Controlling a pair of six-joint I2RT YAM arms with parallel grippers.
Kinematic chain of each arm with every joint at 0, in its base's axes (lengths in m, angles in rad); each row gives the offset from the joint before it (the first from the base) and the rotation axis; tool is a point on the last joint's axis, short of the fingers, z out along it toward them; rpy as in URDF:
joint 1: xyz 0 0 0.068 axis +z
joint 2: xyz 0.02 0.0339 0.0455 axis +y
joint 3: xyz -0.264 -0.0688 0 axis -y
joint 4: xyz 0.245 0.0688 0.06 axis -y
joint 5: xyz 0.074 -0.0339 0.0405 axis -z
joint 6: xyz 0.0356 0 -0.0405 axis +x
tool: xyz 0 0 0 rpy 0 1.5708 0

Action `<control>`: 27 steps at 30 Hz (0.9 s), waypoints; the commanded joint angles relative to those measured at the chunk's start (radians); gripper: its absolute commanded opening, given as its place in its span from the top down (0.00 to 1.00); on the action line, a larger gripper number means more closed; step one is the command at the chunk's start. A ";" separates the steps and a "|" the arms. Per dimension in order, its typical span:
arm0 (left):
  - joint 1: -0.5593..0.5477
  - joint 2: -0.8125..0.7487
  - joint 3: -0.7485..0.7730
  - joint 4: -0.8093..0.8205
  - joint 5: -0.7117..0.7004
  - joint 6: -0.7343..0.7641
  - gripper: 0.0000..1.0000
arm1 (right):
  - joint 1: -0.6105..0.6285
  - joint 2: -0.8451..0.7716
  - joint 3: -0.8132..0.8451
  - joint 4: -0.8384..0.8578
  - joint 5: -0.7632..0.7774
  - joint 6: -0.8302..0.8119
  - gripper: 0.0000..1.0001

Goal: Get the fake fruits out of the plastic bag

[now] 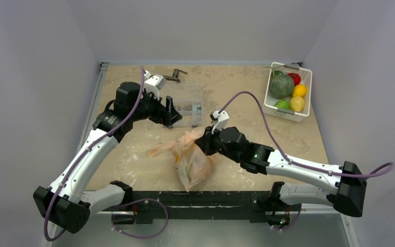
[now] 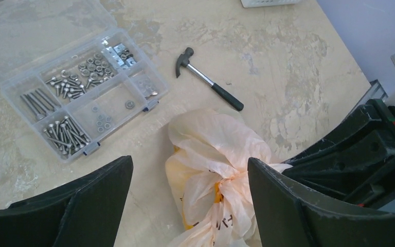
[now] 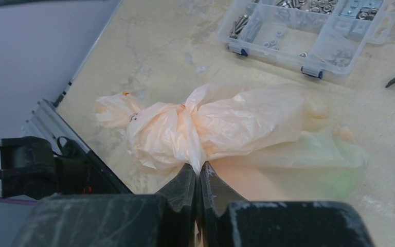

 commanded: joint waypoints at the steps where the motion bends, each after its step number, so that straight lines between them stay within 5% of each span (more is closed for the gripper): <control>1: -0.064 0.005 0.050 -0.033 0.026 0.081 0.20 | 0.035 -0.026 -0.117 0.129 0.139 0.084 0.95; 6: -0.143 0.038 0.085 -0.096 0.048 0.138 0.27 | 0.044 -0.017 -0.038 0.160 0.005 0.060 0.56; 11: -0.170 0.047 0.083 -0.103 -0.006 0.138 0.27 | 0.041 -0.011 -0.017 0.208 -0.247 -0.044 0.41; 18: -0.175 0.021 0.074 -0.097 -0.118 0.129 0.27 | 0.038 0.074 0.080 0.092 -0.611 -0.222 0.39; 27: -0.177 0.016 0.065 -0.093 -0.131 0.130 0.17 | -0.047 -0.066 0.039 0.059 -0.388 -0.210 0.43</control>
